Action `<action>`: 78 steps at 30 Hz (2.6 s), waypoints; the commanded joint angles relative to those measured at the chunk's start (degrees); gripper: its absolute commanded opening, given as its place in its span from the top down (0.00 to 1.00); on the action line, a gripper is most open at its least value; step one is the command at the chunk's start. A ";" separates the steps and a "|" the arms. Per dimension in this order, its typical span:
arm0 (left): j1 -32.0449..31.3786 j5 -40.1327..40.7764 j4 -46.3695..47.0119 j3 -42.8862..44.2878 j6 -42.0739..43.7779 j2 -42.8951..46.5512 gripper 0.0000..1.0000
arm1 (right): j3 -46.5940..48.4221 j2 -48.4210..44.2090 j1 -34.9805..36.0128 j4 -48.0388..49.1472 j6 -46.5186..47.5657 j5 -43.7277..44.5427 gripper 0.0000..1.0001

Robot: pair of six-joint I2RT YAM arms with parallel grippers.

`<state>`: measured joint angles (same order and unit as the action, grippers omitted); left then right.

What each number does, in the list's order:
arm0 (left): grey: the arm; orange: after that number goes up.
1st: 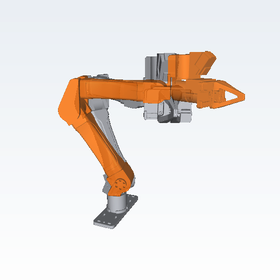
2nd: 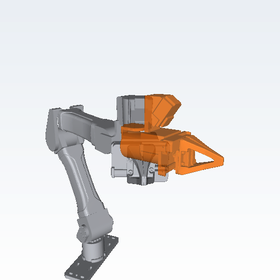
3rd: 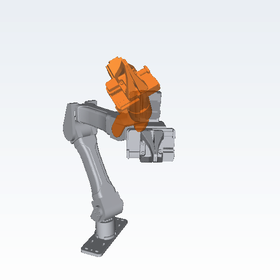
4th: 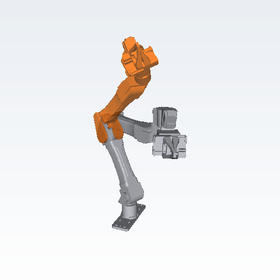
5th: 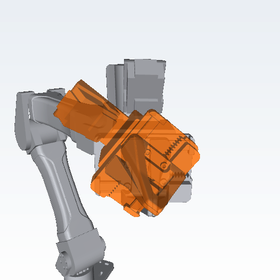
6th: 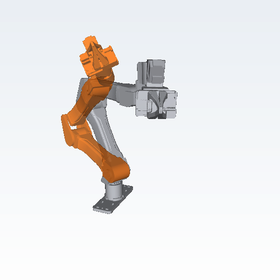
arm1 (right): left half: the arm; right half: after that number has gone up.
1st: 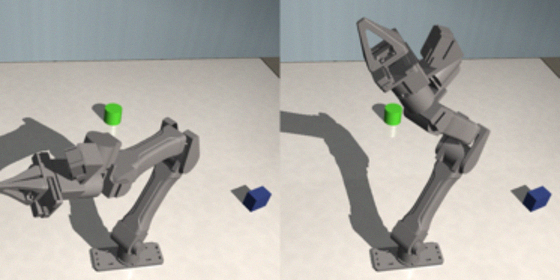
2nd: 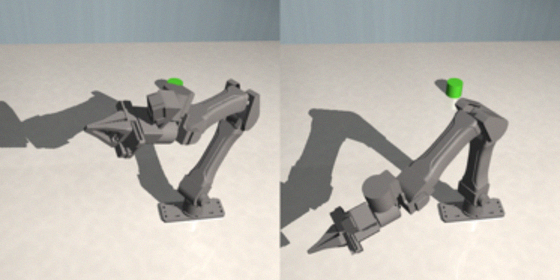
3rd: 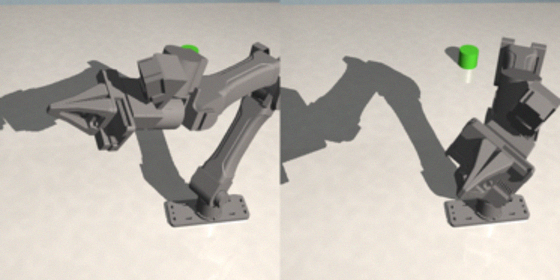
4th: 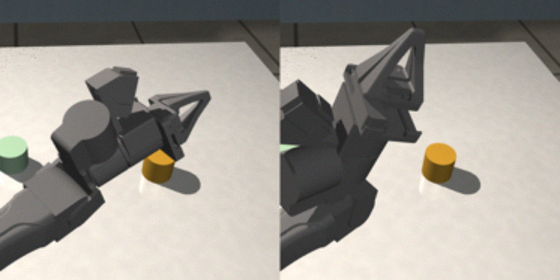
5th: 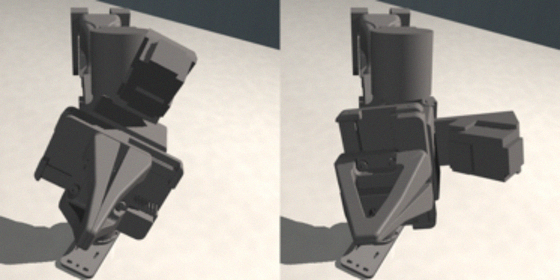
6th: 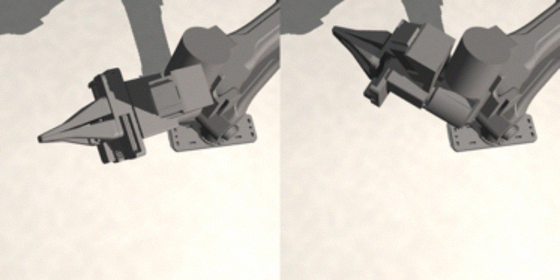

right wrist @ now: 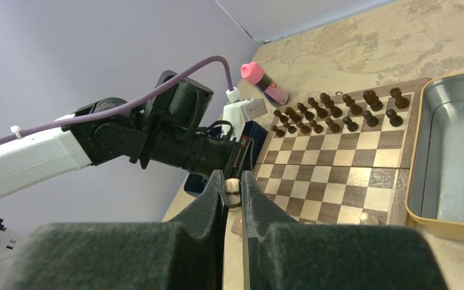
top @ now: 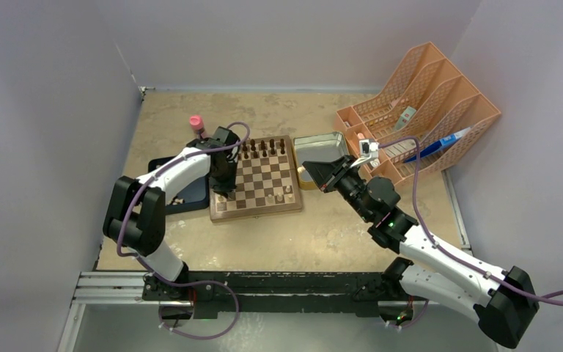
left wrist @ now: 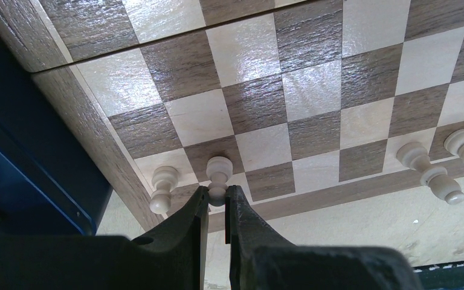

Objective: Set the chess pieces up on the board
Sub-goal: Place the chess piece on the chessboard.

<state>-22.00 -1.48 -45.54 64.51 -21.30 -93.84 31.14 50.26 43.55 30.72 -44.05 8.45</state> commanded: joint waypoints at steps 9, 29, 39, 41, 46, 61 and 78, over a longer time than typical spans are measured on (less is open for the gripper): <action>-1.37 1.35 0.54 2.13 1.52 -0.34 0.85 | 2.16 -1.22 -0.03 2.70 0.70 1.35 0.98; -1.47 3.53 0.49 2.45 1.43 -1.47 0.84 | 1.66 0.00 0.04 3.61 0.24 1.79 0.98; -1.47 1.74 0.94 2.63 1.86 -0.81 0.74 | 1.72 1.53 0.00 3.03 0.02 2.49 0.99; -1.47 1.74 1.10 2.89 1.88 -0.28 0.72 | 1.78 1.91 -0.03 3.04 0.08 2.32 0.99; -1.44 -0.26 2.49 3.22 1.47 2.35 0.68 | 2.37 2.17 -0.03 3.02 1.35 2.24 0.99; -1.25 -1.04 12.65 1.16 0.33 29.23 0.65 | 5.95 13.11 6.01 12.45 17.72 -5.20 0.97; -1.29 5.66 9.03 6.22 -2.70 52.96 0.39 | 15.87 46.48 17.26 31.53 37.66 -9.70 0.96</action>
<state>-23.07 2.46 -37.26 67.51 -22.50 -43.99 43.75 92.71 60.16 53.17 -11.90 1.65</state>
